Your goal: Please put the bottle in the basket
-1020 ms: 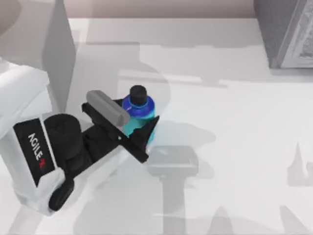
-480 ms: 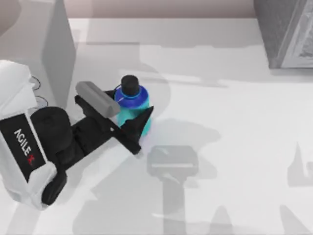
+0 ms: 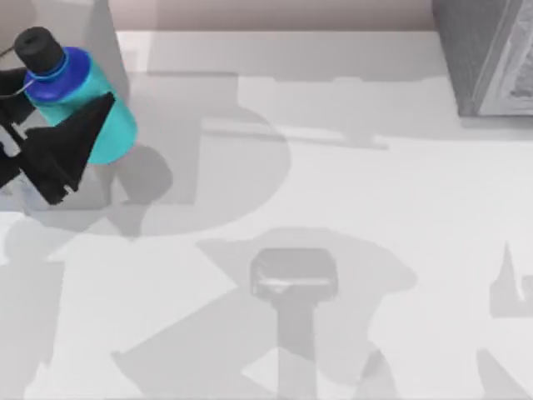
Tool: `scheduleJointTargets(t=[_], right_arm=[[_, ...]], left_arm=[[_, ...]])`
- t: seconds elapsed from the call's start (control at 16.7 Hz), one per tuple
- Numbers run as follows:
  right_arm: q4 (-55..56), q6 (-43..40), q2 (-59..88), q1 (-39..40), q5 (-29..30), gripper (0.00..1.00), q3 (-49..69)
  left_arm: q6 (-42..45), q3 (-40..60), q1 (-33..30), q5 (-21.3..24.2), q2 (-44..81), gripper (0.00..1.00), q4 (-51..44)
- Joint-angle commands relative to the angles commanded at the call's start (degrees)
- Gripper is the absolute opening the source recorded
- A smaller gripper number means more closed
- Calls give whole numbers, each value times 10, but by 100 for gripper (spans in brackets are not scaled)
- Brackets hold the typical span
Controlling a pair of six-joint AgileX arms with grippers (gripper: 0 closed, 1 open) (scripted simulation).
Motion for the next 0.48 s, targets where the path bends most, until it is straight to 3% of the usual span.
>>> scheduleJointTargets(t=[0.48], right_arm=[[0, 0, 0, 0, 0, 100, 0]], left_arm=[[-214, -106, 338, 336, -417, 0, -84]])
